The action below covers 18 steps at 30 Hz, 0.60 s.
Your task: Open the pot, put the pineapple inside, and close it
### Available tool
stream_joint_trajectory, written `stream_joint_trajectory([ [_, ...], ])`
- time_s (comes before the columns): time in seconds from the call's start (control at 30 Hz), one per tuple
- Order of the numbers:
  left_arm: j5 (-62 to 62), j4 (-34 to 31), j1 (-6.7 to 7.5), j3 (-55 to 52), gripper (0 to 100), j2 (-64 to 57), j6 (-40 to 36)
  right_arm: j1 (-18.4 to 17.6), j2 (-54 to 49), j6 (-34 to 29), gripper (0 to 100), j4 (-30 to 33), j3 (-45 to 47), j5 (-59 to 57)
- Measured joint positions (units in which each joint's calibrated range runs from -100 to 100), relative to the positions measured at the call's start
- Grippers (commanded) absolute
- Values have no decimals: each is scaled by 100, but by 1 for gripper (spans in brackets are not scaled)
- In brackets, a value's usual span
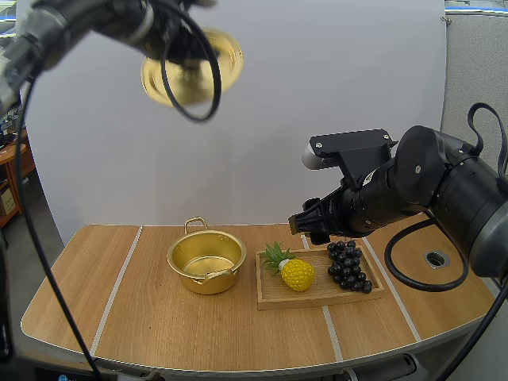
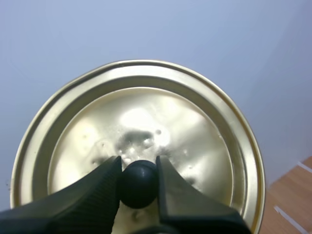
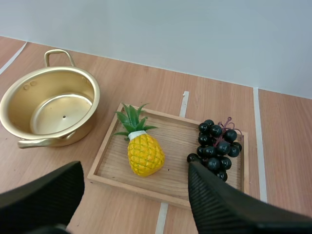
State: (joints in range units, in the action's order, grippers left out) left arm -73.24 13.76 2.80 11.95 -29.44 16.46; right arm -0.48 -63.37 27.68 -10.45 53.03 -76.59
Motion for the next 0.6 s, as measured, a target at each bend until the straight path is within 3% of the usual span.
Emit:
stream_joint_trajectory([
  [0.13, 4, -295, 0, 656, 0, -56, -232, 0, 0, 62, 100, 0, 0, -50],
  [0.4, 84, -592, 0, 1648, 0, -56, -417, 0, 121, 1049, 100, -11, 0, -498],
  [0.6, 612, -605, 0, 1796, 0, -76, -426, 0, 742, 1689, 100, -11, 0, -580],
])
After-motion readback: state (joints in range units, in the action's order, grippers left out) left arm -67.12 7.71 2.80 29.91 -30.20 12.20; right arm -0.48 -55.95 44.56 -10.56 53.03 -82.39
